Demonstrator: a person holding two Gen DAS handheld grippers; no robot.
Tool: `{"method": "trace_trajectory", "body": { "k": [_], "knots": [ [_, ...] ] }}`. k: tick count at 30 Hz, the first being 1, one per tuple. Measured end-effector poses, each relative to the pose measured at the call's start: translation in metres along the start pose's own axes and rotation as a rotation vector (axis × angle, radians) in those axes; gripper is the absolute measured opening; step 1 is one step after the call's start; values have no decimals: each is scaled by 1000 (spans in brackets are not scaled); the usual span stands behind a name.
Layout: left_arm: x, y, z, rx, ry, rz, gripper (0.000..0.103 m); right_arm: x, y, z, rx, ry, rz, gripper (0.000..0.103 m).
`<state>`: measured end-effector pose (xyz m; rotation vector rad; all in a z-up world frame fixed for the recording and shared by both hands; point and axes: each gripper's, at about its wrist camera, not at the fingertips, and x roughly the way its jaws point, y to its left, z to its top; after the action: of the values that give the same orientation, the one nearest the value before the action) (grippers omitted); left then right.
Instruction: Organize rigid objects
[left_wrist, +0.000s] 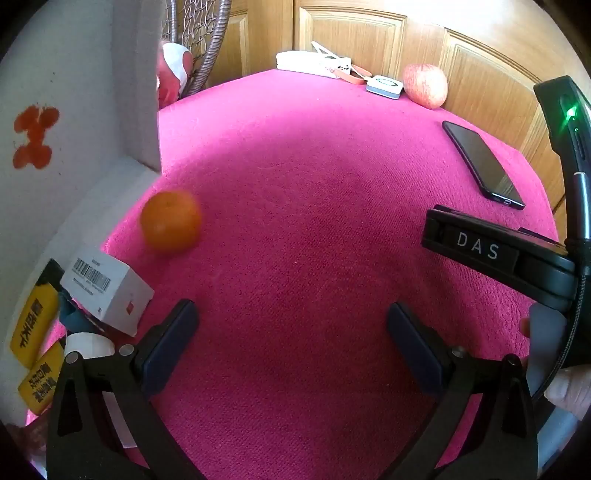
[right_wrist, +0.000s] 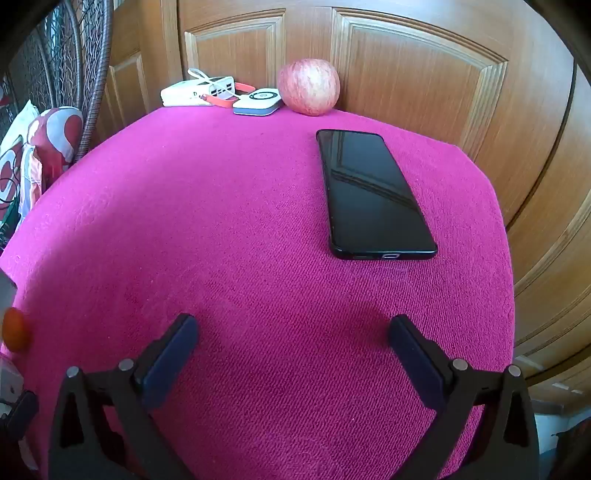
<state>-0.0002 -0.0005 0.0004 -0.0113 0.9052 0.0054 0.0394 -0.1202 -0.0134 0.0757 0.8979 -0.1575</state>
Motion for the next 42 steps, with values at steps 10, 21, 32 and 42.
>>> {"method": "trace_trajectory", "body": {
  "k": [10,21,32,42],
  "knots": [
    [0,0,-1,-5,11,-7,103,-2,1,-1,1,-1,2,103],
    [0,1,0,-5,8,-6,103,-1,0,-1,-2,0,-4,103],
    [0,1,-1,-4,9,-6,103,-1,1,0,-4,1,-7,103],
    [0,0,-1,-5,9,-6,103,0,1,0,-5,1,-8,103]
  ]
}}
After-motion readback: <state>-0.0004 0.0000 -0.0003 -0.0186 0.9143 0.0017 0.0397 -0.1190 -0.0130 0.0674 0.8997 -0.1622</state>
